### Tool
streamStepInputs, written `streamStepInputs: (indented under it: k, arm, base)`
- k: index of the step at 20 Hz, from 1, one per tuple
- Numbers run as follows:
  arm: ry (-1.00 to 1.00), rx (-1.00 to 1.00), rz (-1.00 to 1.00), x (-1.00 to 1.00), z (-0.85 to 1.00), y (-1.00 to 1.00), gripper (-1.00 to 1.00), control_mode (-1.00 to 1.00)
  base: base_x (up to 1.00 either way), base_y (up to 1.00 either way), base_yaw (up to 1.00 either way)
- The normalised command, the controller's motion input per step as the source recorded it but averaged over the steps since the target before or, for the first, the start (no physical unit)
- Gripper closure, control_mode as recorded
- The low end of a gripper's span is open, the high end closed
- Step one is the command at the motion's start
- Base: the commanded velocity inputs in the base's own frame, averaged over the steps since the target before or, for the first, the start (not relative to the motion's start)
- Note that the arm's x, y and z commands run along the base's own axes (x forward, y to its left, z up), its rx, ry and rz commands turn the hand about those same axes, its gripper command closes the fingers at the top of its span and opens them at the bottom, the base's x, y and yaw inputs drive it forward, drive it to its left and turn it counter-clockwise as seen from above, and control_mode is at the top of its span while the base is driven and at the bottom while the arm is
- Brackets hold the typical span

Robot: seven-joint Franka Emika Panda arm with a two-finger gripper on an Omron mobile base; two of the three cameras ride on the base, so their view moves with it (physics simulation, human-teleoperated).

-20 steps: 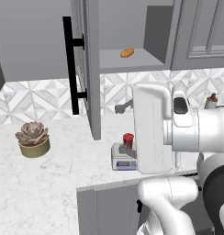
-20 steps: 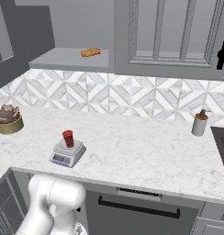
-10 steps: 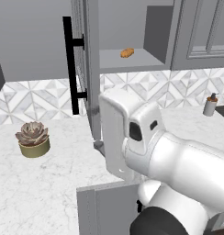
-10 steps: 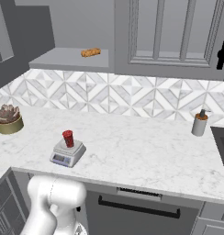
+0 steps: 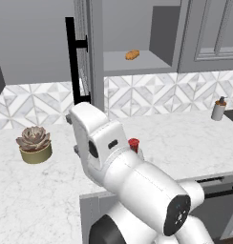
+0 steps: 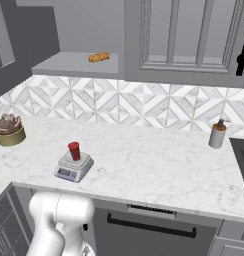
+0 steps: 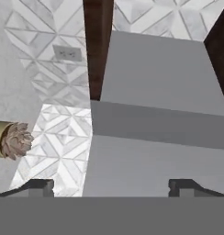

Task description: Pick the yogurt and place it on the digital scale for weighing, and close the cabinet.

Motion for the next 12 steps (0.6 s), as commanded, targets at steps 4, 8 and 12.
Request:
streamStepInputs:
  k: [4,8,12]
  arm:
    - [-0.02,0.03,-0.29,0.52,-0.10,0.15,-1.00,-1.00]
    - [-0.14,0.03,-0.37,0.48,-0.20,0.83,-1.00,-1.00]
    - [-0.08,0.06,-0.42,0.34,-0.06,0.80,-1.00,-1.00]
  base:
    - [0.00,0.00,0.00]
    - [0.00,0.00,0.00]
    - [0.00,0.00,0.00]
